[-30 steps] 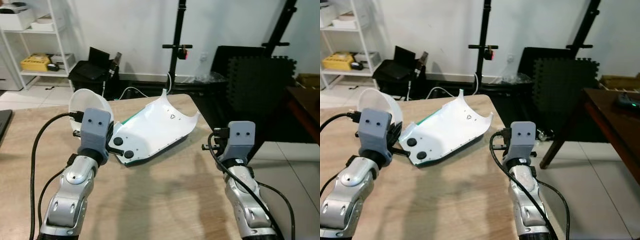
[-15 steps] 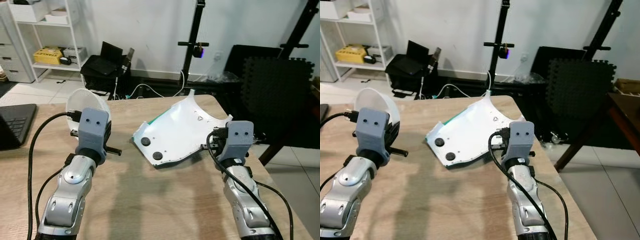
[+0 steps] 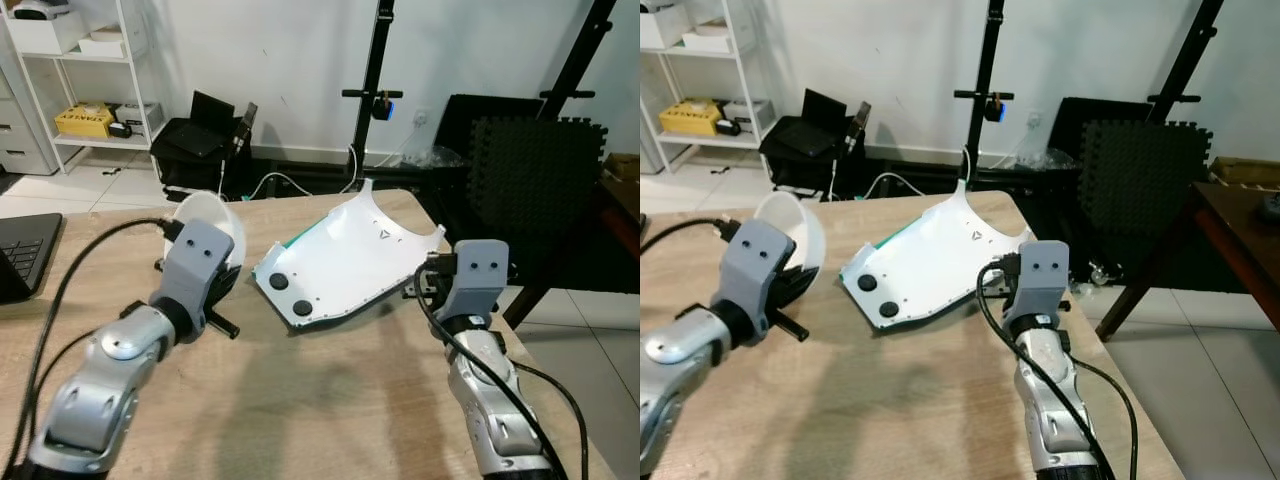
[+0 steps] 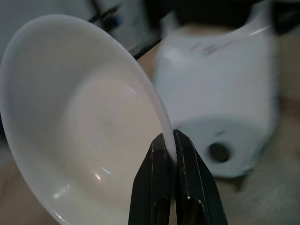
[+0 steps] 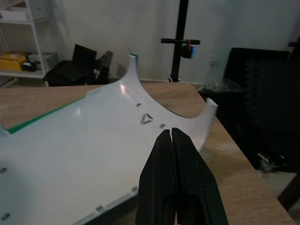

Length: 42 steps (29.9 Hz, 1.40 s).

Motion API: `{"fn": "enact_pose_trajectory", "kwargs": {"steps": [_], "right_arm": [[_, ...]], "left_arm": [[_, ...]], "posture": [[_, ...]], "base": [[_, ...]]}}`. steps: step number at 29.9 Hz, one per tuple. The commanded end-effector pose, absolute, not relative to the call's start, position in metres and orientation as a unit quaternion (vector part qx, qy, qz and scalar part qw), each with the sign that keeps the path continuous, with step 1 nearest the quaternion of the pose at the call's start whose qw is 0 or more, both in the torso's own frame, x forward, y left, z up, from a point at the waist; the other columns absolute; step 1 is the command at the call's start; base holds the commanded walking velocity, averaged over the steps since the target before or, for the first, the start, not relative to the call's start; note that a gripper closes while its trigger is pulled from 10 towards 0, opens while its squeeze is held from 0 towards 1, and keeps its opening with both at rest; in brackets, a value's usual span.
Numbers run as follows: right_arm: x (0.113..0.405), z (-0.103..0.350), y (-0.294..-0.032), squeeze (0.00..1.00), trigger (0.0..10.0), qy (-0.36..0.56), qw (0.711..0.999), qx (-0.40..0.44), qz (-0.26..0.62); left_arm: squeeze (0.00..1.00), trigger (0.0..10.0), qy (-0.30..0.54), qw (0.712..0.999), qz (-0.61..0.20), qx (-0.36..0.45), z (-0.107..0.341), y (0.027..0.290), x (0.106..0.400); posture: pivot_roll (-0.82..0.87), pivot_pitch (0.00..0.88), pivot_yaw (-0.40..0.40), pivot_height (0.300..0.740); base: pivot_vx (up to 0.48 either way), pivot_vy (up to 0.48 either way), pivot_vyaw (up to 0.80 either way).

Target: Setting the table

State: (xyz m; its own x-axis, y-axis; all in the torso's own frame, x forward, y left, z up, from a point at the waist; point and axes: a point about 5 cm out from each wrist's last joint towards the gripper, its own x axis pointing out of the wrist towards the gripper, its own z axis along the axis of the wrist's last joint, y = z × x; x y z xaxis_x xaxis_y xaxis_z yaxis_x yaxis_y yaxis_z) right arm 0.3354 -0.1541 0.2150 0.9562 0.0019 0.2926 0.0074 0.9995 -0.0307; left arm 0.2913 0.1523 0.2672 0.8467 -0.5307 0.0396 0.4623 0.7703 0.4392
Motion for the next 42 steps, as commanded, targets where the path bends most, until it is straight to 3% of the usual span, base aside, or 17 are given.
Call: {"fn": "enact_pose_trajectory", "kwargs": {"steps": [1, 6, 8, 9, 13, 21, 27, 32, 34, 35, 38, 42], "right_arm": [[0.335, 0.215, -0.153, 0.0, 10.0, -0.145, 0.989, -0.012, 0.001], [0.335, 0.214, -0.151, 0.0, 10.0, -0.143, 0.99, -0.012, 0.007], [0.335, 0.214, -0.151, 0.0, 10.0, -0.143, 0.99, -0.012, 0.007], [0.335, 0.214, -0.15, 0.0, 10.0, -0.144, 0.99, -0.012, 0.008], [0.335, 0.216, -0.151, 0.0, 10.0, -0.147, 0.989, -0.015, 0.005], [0.335, 0.222, -0.183, 0.0, 10.0, -0.152, 0.987, -0.05, -0.021], [0.337, 0.222, -0.19, 0.0, 10.0, -0.147, 0.988, -0.044, -0.032], [0.339, 0.222, -0.181, 0.0, 10.0, -0.149, 0.988, -0.036, -0.025], [0.34, 0.221, -0.178, 0.0, 10.0, -0.149, 0.988, -0.034, -0.022], [0.341, 0.222, -0.178, 0.0, 10.0, -0.15, 0.988, -0.033, -0.022], [0.342, 0.224, -0.181, 0.0, 10.0, -0.154, 0.987, -0.032, -0.03], [0.342, 0.23, -0.191, 0.0, 10.0, -0.167, 0.984, -0.034, -0.059]], "left_arm": [[0.0, 10.0, -0.117, 0.912, -0.327, 0.219, 0.277, 0.135, 0.278], [0.0, 10.0, -0.138, 0.853, -0.437, 0.249, 0.283, 0.1, 0.255], [0.0, 10.0, -0.138, 0.853, -0.437, 0.249, 0.283, 0.1, 0.255], [0.0, 10.0, -0.119, 0.82, -0.476, 0.293, 0.272, 0.088, 0.249], [0.0, 10.0, -0.092, 0.79, -0.519, 0.311, 0.26, 0.078, 0.246], [0.0, 10.0, -0.041, 0.711, -0.516, 0.476, 0.235, 0.088, 0.244], [0.0, 10.0, -0.052, 0.696, -0.542, 0.469, 0.234, 0.078, 0.233], [0.0, 10.0, -0.095, 0.725, -0.549, 0.405, 0.248, 0.063, 0.234], [0.0, 10.0, -0.114, 0.721, -0.554, 0.4, 0.253, 0.056, 0.236], [0.0, 10.0, -0.119, 0.704, -0.571, 0.405, 0.253, 0.048, 0.236], [0.0, 10.0, -0.118, 0.686, -0.588, 0.411, 0.247, 0.04, 0.237], [0.0, 10.0, -0.109, 0.676, -0.597, 0.418, 0.236, 0.032, 0.244]], "posture": [[0.06, 0.157, 0.009, 0.74], [0.07, 0.157, 0.007, 0.74], [0.07, 0.157, 0.007, 0.74], [0.07, 0.155, 0.012, 0.74], [0.07, 0.156, 0.021, 0.74], [0.07, 0.152, 0.031, 0.74], [0.08, 0.154, 0.029, 0.74], [0.08, 0.15, 0.027, 0.74], [0.08, 0.15, 0.026, 0.74], [0.08, 0.152, 0.026, 0.74], [0.08, 0.153, 0.028, 0.74], [0.07, 0.156, 0.035, 0.74]], "base": [[0.0, 0.0, 0.0], [0.0, 0.0, 0.0], [0.0, 0.0, 0.0], [0.0, 0.0, 0.0], [0.0, 0.0, 0.0], [0.0, 0.0, 0.0], [0.0, 0.0, 0.0], [0.0, 0.0, 0.0], [0.0, 0.0, 0.0], [0.0, 0.0, 0.0], [0.0, 0.0, 0.0], [0.0, 0.0, 0.0]]}}
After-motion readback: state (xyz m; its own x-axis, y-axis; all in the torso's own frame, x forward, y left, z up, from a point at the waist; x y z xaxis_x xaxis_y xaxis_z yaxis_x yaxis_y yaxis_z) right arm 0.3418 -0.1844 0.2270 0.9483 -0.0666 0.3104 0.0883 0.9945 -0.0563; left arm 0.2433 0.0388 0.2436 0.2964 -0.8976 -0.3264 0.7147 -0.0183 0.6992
